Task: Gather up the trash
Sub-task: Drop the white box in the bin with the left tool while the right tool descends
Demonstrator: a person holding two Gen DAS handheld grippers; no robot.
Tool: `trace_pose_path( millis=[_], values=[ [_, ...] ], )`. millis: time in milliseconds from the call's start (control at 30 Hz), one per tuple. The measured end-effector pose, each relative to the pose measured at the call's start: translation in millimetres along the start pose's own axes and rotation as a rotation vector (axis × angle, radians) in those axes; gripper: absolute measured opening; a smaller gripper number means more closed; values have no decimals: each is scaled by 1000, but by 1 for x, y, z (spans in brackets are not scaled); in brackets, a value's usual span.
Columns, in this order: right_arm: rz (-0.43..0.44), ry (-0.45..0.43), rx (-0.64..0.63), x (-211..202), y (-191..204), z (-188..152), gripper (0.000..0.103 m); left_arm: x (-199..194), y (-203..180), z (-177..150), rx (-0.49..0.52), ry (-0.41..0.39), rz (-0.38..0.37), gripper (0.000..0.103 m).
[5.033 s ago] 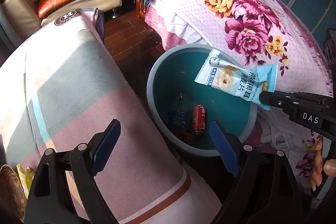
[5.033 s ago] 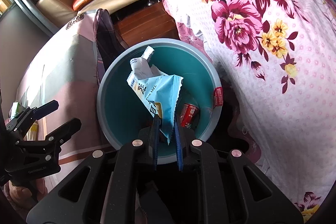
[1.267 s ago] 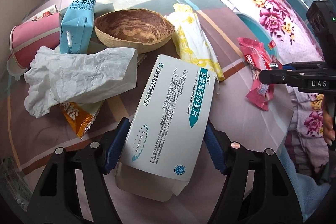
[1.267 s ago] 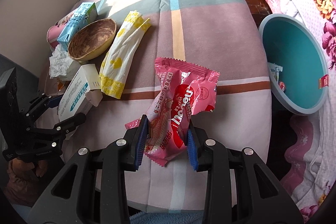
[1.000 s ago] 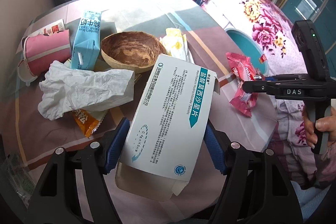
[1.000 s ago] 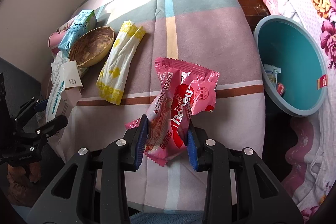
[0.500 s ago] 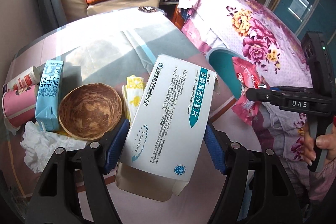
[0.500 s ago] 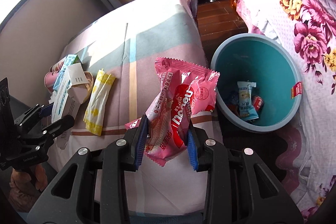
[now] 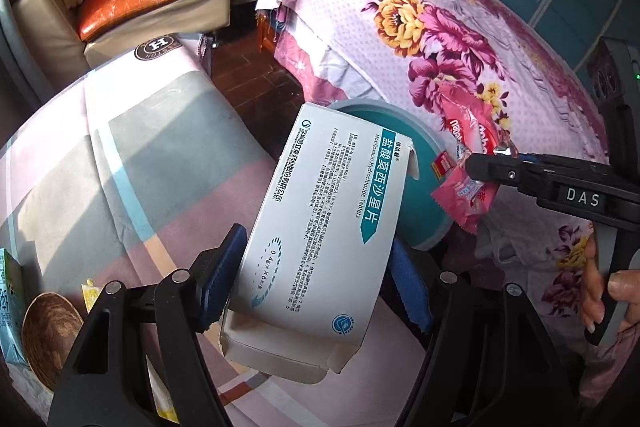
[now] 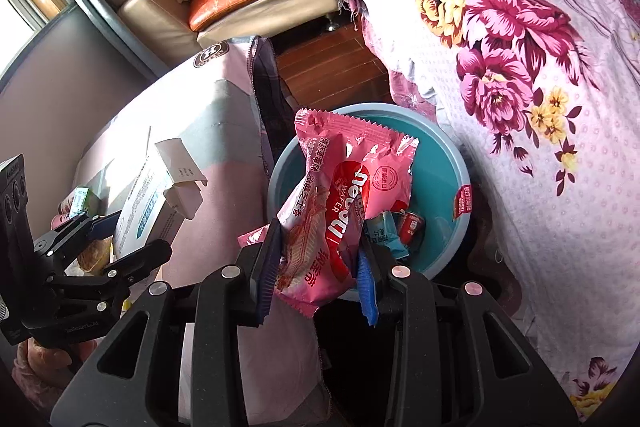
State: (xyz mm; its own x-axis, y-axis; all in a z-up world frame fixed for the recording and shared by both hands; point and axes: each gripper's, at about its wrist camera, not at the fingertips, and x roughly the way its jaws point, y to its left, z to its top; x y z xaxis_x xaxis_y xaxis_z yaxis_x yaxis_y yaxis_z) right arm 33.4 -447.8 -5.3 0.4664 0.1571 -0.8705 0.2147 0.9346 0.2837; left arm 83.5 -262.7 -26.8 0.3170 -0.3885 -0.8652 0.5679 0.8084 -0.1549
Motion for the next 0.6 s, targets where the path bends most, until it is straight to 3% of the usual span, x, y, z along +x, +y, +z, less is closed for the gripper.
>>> trace_pose_path(
  millis=[300, 600],
  values=[
    [-32, 9, 42, 11, -35, 10, 33, 50, -24, 24, 22, 64, -22, 71],
    [-46, 15, 57, 19, -47, 18, 33, 74, -32, 30, 28, 92, -27, 75]
  ],
)
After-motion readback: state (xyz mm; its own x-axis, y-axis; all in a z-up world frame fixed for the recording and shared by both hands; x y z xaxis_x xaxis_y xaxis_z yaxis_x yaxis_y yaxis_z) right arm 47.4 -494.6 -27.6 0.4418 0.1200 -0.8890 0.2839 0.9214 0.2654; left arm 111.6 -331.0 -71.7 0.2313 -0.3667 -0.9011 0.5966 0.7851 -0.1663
